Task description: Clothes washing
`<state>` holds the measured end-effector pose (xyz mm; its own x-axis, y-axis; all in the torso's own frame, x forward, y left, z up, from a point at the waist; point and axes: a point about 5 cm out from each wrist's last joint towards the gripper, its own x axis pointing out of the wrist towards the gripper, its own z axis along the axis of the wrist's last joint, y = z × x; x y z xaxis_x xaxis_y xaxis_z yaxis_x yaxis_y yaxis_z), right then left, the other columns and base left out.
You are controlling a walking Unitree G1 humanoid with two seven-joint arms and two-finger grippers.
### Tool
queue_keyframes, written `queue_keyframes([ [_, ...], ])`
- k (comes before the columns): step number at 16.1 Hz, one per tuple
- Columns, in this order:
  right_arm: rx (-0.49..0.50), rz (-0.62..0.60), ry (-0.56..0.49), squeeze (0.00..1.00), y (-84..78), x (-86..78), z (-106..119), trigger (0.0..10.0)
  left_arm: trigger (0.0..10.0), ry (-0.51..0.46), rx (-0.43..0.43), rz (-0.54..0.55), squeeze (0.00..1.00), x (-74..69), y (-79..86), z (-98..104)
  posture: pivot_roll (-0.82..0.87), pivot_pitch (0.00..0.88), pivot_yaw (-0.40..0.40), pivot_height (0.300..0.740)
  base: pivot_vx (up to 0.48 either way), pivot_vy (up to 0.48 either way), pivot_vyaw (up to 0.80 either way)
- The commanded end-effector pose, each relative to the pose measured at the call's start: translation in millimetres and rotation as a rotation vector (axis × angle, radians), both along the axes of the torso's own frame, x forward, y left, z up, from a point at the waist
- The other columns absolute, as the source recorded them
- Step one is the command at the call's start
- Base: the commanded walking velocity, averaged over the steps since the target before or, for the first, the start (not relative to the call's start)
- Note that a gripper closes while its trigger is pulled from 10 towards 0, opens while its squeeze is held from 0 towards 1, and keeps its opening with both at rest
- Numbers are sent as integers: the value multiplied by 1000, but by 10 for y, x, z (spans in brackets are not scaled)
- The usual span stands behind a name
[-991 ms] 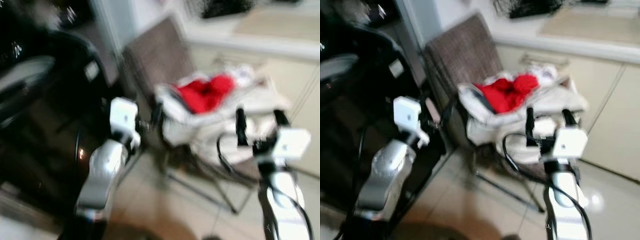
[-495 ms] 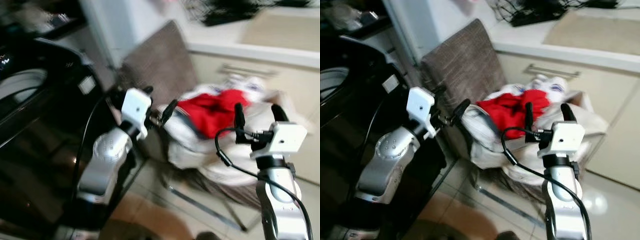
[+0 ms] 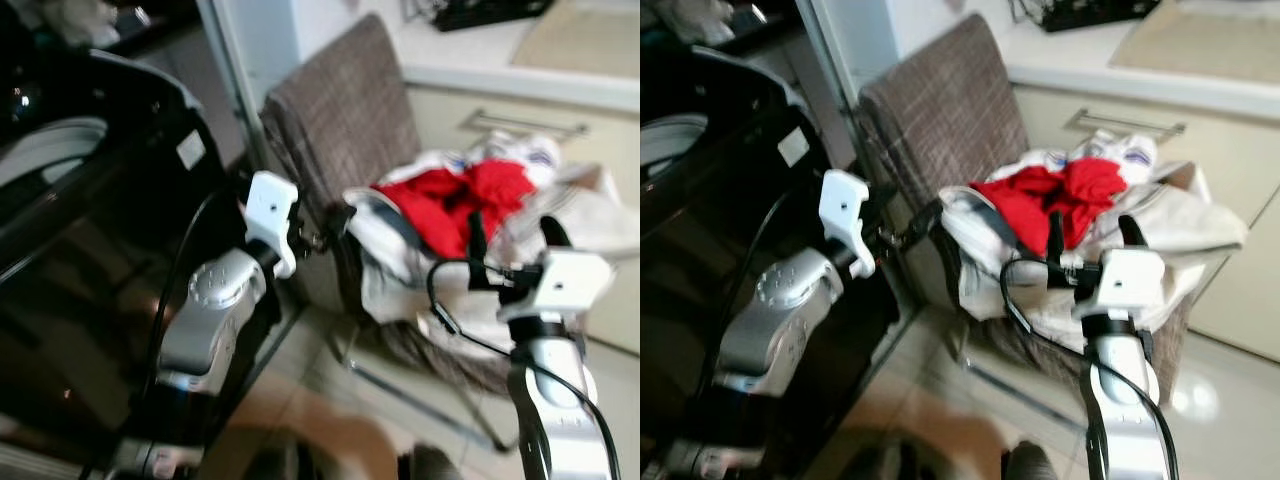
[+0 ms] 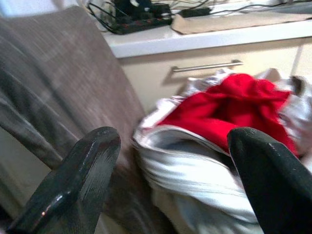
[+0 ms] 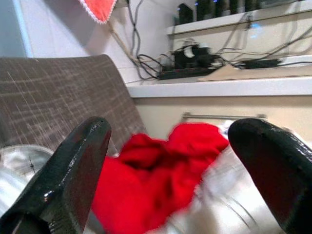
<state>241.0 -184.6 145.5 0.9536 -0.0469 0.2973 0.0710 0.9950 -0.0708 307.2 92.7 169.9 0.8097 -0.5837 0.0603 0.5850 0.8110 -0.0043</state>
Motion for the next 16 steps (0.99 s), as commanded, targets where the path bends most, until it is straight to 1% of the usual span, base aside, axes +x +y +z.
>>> queue_keyframes([
  [1, 1, -4, 3, 0, 4, -13, 13, 10000, 10000, 21, -16, 30, 0, 15, 57, -1, -319, 57, 149, 655, 0, 0, -538],
  [2, 2, -4, 6, 0, 4, -6, 7, 10000, 10000, 40, -16, 61, 0, 35, 78, -55, -318, 58, 148, 655, 0, 0, -538],
  [3, 3, 2, 11, 0, 10, 5, -6, 10000, 10000, 51, 45, 96, 0, 50, 106, -166, -317, 56, 146, 655, 0, 0, -569],
  [4, -2, -3, 14, 0, 15, 15, -16, 10000, 10000, 47, 61, 98, 0, 49, 100, -207, -313, 57, 143, 655, 0, 0, 0],
  [5, -8, 3, 24, 0, 29, 24, -25, 10000, 10000, -7, 126, 74, 0, 42, 57, -193, -311, 56, 142, 655, 0, -480, 0],
  [6, -6, 24, 24, 0, 55, 28, -26, 10000, 10000, -45, 193, 20, 0, 21, -22, -187, -309, 56, 142, 655, 0, -465, 0],
  [7, -1, 34, 22, 0, 68, 25, -29, 10000, 10000, -72, 223, -11, 0, 10, -88, -171, -309, 56, 142, 655, 0, -461, 0],
  [8, 2, 34, 20, 0, 78, 25, -33, 10000, 10000, -84, 230, -8, 0, 21, -113, -161, -306, 52, 143, 655, 0, -454, 0],
  [10, 3, 25, 22, 0, 83, 44, -33, 10000, 10000, -78, 201, -8, 0, 39, -130, -161, -306, 52, 143, 655, 0, -450, 0],
  [11, -29, 9, 29, 0, 80, 76, -26, 10000, 10000, -93, 179, -10, 0, 50, -142, -122, -303, 65, 145, 655, 251, -405, 0],
  [12, -33, 9, 28, 0, 76, 82, -6, 10000, 10000, -107, 168, -27, 0, 37, -156, -81, -299, 87, 142, 655, 262, -398, 0],
  [14, -31, 7, 27, 0, 50, 63, 39, 10000, 10000, -83, 92, 19, 0, 43, -99, -10, -287, 134, 137, 655, 0, 0, 0],
  [16, -22, 29, 18, 0, 70, 13, 96, 10000, 10000, -59, 47, 76, 0, 70, -49, 61, -282, 176, 130, 655, 0, 0, 0],
])
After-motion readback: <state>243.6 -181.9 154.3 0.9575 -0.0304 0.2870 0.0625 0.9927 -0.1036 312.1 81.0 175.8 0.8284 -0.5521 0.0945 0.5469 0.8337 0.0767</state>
